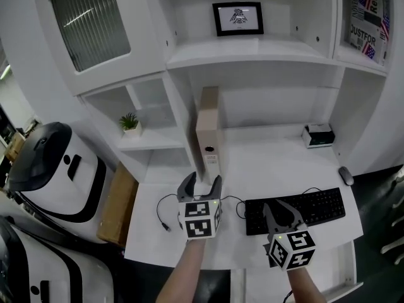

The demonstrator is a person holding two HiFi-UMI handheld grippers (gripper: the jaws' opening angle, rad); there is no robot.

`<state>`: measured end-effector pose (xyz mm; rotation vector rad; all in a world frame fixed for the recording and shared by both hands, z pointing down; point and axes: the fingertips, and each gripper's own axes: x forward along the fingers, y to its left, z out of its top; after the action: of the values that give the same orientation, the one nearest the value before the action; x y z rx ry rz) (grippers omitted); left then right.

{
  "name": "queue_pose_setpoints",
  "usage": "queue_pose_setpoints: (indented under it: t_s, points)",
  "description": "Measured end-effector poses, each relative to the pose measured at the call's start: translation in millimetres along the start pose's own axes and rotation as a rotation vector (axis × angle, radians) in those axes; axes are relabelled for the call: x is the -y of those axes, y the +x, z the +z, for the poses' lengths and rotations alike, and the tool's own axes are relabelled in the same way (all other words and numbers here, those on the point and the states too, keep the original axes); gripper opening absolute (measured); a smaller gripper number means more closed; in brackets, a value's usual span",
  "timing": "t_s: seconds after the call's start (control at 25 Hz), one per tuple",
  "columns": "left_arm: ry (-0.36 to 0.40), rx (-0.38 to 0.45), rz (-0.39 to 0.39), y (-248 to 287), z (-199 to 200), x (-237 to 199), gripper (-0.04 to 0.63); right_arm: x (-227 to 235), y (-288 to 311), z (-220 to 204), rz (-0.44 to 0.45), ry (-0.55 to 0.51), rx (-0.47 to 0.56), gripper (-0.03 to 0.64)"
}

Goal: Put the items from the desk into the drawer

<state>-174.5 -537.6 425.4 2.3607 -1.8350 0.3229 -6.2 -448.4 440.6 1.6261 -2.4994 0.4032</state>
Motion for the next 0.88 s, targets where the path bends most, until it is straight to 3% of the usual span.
queue_pose_setpoints:
  t_s: [0.88]
  points:
    - [-0.033,-0.028,0.084,89,-4,-10,0.282,28,30,-41,0.025,0.070,-0.069,0.055]
